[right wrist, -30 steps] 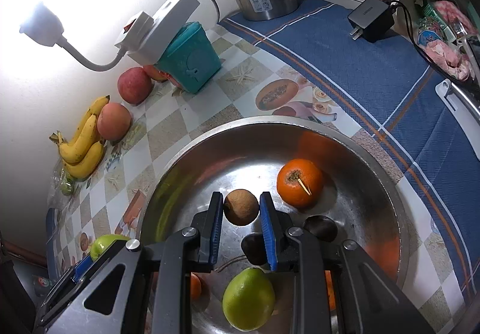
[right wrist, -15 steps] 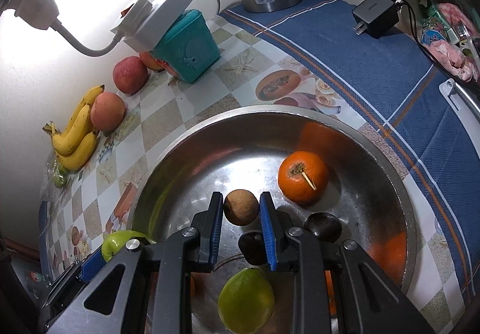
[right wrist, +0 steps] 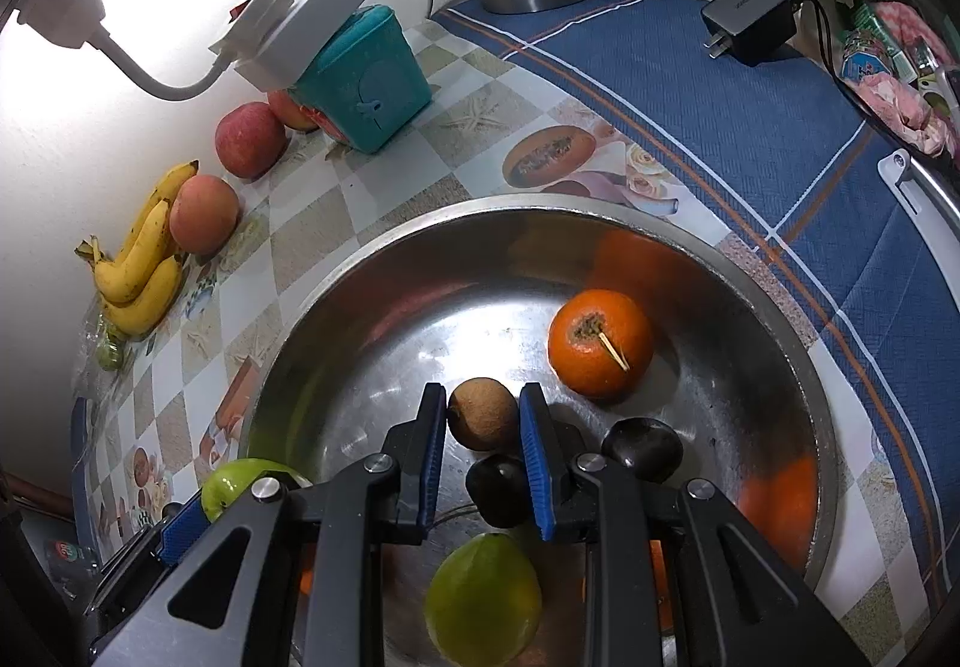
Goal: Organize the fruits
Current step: 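Lower the held kiwi fruit and green apple into the steel plate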
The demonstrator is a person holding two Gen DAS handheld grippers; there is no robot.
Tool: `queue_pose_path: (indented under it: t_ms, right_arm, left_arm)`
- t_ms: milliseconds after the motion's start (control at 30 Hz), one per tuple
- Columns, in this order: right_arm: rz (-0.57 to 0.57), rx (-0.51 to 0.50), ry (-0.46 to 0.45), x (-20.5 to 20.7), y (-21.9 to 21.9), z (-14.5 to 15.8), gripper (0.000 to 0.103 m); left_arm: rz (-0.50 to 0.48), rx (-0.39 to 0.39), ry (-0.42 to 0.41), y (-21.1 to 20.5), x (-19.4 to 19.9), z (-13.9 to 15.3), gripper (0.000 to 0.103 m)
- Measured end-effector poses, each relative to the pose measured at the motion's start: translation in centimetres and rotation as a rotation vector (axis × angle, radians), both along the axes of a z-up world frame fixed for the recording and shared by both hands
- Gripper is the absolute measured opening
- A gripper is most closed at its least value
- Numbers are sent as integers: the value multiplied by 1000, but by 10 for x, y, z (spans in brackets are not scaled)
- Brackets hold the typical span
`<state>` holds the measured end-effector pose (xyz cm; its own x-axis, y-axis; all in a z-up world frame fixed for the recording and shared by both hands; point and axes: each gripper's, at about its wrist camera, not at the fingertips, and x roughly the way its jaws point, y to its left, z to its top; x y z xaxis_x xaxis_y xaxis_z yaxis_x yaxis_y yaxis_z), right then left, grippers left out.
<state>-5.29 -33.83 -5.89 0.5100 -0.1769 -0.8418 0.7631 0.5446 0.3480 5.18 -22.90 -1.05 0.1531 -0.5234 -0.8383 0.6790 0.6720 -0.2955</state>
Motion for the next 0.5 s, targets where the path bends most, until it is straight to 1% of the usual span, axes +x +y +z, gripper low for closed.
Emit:
queue_pose_path:
  t_ms: [400, 500]
  right_arm:
    - [9, -4, 9, 5, 1, -3, 26]
    - [8, -5, 21, 6, 1, -5, 26]
  left_arm:
    - [26, -13, 37, 4, 4, -4, 42]
    - [26, -11, 34, 4, 4, -4, 42]
